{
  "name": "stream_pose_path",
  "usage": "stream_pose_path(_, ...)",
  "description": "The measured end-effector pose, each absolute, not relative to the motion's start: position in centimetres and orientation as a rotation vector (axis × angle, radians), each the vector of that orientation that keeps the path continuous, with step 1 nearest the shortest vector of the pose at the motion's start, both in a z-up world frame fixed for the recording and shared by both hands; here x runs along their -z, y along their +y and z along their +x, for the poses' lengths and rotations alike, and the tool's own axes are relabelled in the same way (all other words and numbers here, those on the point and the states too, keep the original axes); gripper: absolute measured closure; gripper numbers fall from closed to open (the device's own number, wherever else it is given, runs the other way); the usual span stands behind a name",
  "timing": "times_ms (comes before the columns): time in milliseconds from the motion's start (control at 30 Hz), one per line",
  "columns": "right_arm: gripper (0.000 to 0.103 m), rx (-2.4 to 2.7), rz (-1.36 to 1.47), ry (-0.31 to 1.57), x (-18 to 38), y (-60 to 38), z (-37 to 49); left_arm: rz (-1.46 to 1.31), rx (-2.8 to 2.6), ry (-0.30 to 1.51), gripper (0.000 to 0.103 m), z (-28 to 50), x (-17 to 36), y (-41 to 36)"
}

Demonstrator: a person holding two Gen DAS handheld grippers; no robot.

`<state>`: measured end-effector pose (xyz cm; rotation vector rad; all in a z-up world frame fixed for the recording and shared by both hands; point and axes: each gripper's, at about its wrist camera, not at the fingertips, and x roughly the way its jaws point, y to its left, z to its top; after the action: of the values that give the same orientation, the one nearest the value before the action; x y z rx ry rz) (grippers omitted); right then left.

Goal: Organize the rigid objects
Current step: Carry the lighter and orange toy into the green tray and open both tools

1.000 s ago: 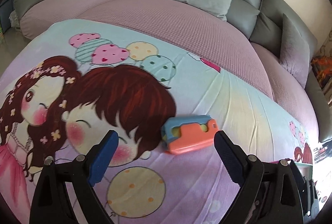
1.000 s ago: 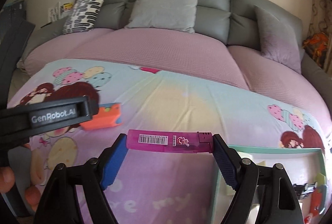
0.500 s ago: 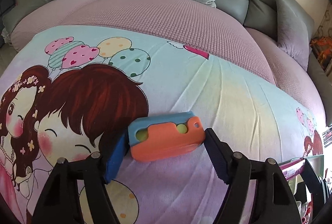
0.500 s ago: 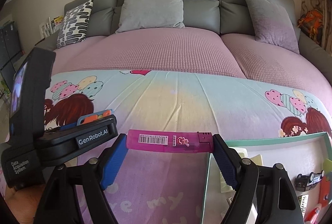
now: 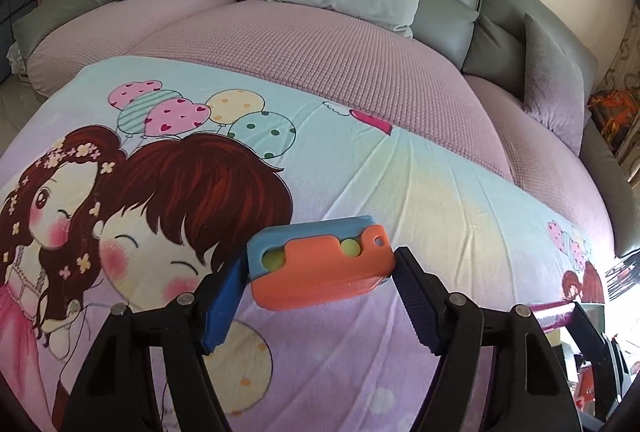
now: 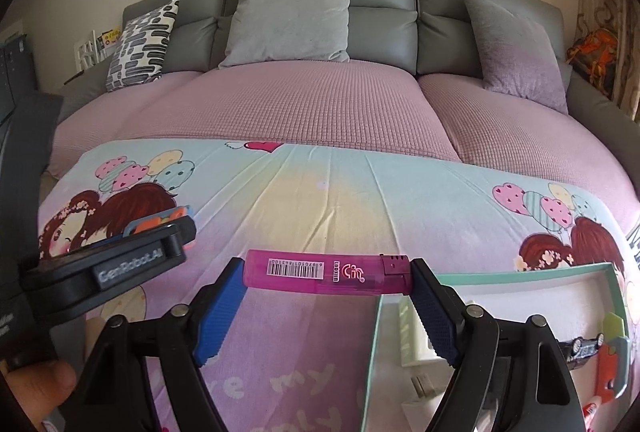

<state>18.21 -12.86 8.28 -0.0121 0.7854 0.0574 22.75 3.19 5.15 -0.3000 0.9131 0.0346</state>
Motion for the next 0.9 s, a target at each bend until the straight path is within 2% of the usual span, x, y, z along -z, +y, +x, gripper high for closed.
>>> stream_pose_path(433, 0.020, 0.033, 0.047, 0.798, -10.9, -18.4, 10.7, -0.293, 0.083, 0.883, 0.029, 14.3, -10.1, -1.9)
stream_pose_path(900, 0.020, 0.218, 0.127, 0.908, -9.0, -27.5, 4.4, -0.174, 0.244, 0.931, 0.029, 8.1, -9.8, -10.1)
